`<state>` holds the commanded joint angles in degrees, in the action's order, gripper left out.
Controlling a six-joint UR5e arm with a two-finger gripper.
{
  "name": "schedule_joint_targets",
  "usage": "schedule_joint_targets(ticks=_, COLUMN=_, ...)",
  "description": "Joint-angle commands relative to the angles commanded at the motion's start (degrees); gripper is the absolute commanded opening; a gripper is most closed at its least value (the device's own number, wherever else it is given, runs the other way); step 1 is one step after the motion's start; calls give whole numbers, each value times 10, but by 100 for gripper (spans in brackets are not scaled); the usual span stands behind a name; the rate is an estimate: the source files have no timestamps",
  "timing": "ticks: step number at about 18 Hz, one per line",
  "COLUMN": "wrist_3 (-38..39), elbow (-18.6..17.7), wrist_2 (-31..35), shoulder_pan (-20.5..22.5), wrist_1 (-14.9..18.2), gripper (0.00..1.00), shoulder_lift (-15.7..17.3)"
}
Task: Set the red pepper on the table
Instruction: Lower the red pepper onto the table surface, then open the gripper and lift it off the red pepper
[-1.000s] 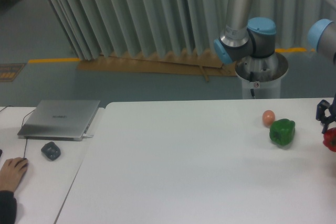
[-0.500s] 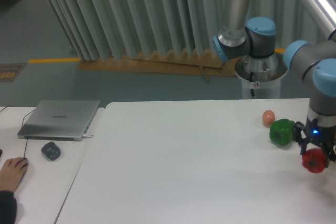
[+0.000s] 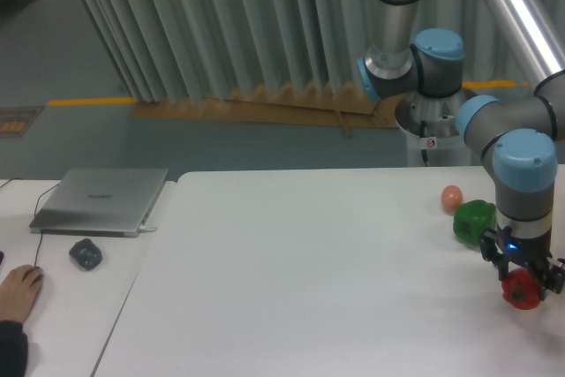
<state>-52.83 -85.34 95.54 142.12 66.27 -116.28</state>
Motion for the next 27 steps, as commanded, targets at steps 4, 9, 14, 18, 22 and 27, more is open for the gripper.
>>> schedule_joint_targets(ticks=4, wrist_3=29, elbow=0, wrist_2=45, shoulder_pan=-20, wrist_1=-25, gripper=54, shoulder_lift=-18)
schedule_joint_targets(ticks=9, wrist_3=29, elbow=0, wrist_2=57, shoulder_pan=-25, wrist_1=-25, gripper=54, shoulder_lift=-19)
schedule_joint_targets(ticks=14, wrist_3=27, elbow=-2, wrist_2=59, shoulder_pan=-25, wrist_1=-25, gripper=95, shoulder_lift=-21)
schedule_joint_targets(ticks=18, wrist_3=27, elbow=-4, wrist_2=61, shoulder_pan=-25, wrist_1=-25, gripper=100, shoulder_lift=-19)
schedule_joint_targets(ticks=22, wrist_3=25, elbow=-5, wrist_2=60, shoulder_pan=-24, wrist_1=-25, gripper=100, shoulder_lift=-18)
schedule_joint_targets(ticks=27, wrist_3=22, elbow=-10, wrist_2=61, shoulder_pan=-20, wrist_1=-18, gripper=100, shoulder_lift=-4)
